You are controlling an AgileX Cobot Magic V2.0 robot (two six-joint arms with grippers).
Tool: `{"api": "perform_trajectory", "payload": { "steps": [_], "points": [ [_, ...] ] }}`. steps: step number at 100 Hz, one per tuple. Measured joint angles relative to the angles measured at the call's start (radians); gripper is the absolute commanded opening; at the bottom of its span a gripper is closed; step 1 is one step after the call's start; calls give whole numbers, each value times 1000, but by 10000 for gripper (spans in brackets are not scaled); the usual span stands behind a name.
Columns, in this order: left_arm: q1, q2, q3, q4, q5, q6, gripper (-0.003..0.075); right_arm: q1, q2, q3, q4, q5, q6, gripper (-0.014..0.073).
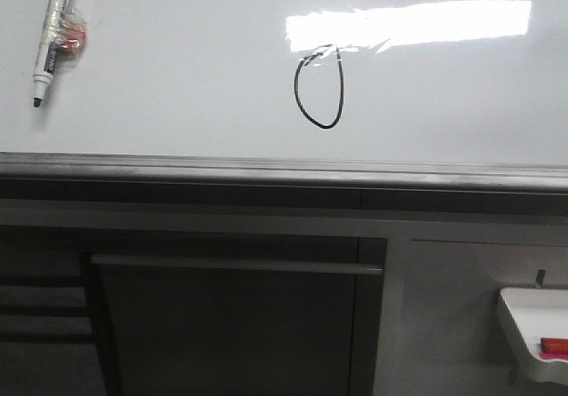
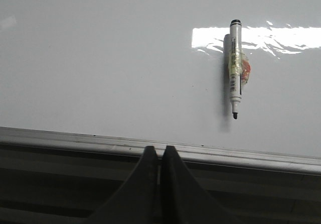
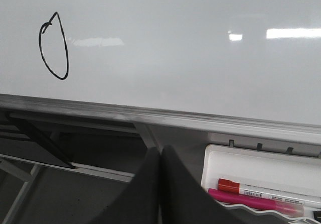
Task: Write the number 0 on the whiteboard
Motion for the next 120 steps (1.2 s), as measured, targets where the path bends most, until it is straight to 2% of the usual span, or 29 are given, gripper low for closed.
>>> {"api": "perform_trajectory", "payload": {
  "steps": [29,42,49,73,86,106,120],
  "points": [
    [0,0,0,0,0,0,-20,0,0,0,0,0,0,-73],
    [0,0,0,0,0,0,-20,-9,-77,32,0,-19,-10,-73],
    [0,0,0,0,0,0,-20,-27,-159,86,-2,-80,-16,-73],
    [0,0,0,0,0,0,-20,-87,-443,384,-12,-427,-23,-73],
    [0,0,0,0,0,0,-20,-87,-540,526,-16,-523,-26,-73],
    [0,0,0,0,1,0,-20,-93,-593,546,-125,-412,-51,-73],
    [0,0,0,0,1,0,-20,-93,-593,546,-113,-393,-53,-73]
  ]
}}
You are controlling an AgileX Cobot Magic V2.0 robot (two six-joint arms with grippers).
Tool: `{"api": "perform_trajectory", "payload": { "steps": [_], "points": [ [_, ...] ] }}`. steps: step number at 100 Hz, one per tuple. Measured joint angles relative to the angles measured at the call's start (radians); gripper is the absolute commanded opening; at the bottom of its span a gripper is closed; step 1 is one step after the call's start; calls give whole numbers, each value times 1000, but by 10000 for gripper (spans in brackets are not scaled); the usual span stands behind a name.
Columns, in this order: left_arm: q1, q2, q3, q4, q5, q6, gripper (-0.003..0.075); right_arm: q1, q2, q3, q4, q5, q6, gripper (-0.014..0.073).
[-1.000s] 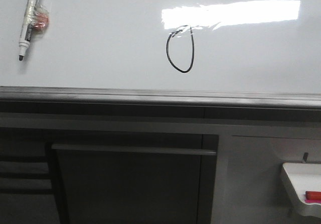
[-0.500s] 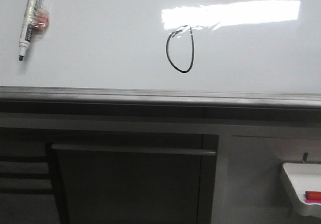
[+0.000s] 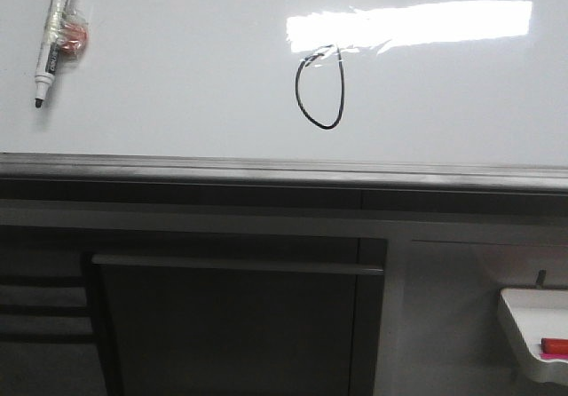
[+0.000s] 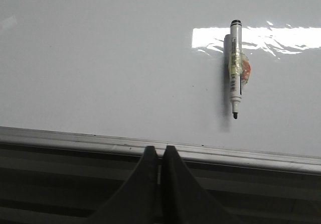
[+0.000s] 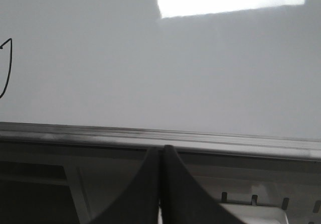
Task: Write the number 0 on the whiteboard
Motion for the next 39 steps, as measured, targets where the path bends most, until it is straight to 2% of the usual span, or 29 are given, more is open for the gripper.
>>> {"api": "perform_trajectory", "payload": {
  "steps": [39],
  "points": [
    [0,0,0,0,0,0,-20,-4,0,0,7,2,0,-73]
  ]
}}
